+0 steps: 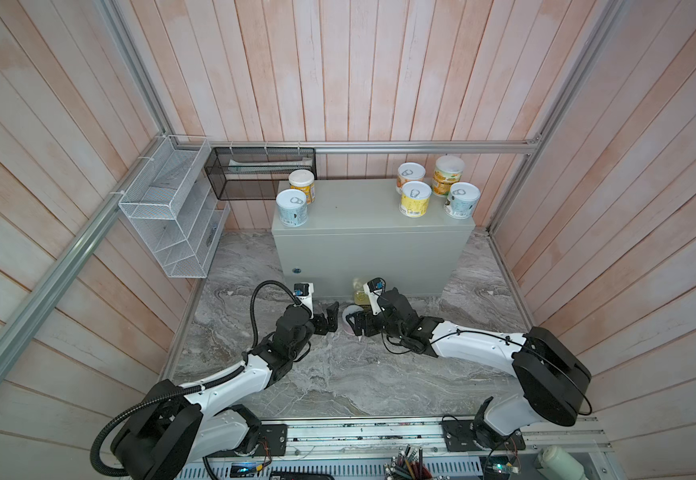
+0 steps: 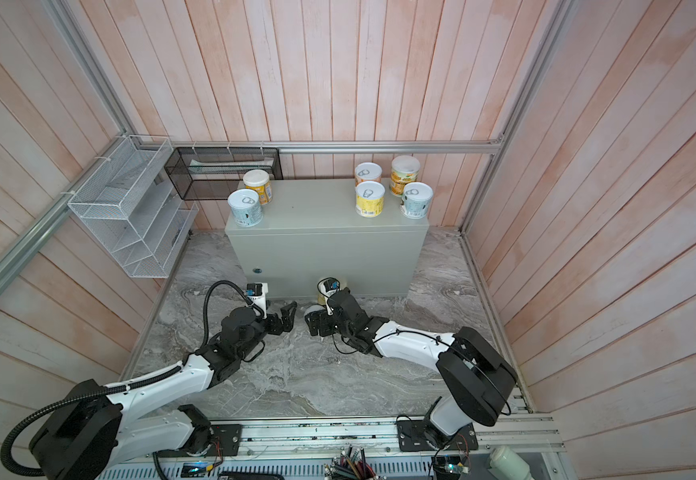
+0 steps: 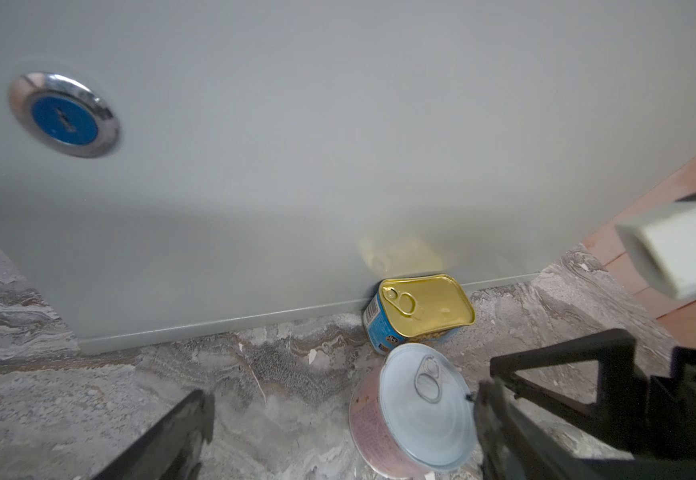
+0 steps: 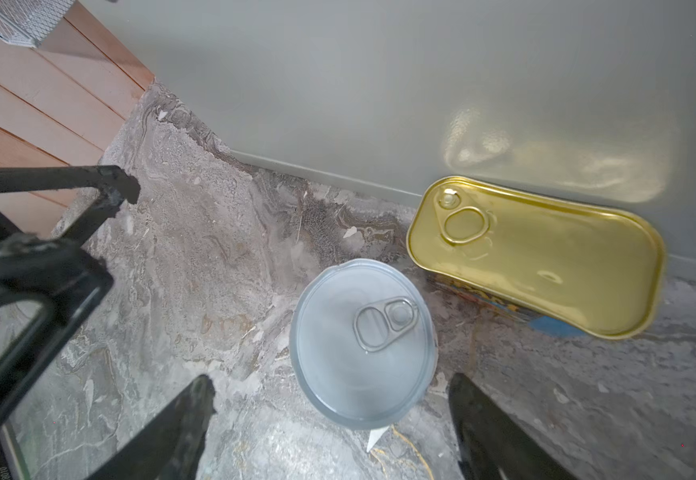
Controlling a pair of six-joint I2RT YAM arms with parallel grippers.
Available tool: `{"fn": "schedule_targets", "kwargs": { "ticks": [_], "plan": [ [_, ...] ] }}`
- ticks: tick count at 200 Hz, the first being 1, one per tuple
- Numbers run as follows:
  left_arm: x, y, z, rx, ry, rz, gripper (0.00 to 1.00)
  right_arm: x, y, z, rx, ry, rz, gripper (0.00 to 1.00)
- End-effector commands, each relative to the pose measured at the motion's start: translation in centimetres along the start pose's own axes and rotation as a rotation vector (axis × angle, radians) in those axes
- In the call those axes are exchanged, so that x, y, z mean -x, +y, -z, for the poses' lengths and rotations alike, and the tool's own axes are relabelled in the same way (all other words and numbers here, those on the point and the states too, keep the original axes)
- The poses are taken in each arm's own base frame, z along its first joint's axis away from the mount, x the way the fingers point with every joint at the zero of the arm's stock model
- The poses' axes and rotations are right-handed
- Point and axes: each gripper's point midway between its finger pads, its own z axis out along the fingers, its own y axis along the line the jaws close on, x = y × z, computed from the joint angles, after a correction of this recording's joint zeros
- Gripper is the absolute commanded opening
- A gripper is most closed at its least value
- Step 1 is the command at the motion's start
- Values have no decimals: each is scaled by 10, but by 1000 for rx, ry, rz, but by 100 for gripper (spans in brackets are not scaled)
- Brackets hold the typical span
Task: Place and organize the canned foods onto the counter
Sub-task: 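Lower the right gripper around the pink-labelled white-lidded can and close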
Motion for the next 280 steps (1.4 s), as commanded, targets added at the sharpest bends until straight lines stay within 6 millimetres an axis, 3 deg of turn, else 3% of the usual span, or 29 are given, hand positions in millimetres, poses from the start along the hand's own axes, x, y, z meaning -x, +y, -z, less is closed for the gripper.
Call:
{"fn": "schedule_targets", "kwargs": {
  "ticks": [1, 280],
  "plan": [
    [-1, 6, 0, 19, -1, 11, 100, 2, 4, -5, 3, 4, 11, 89],
    [-2, 10, -1, 29, 13, 30, 100, -17, -7, -52, -88, 153, 72, 82]
  ]
}}
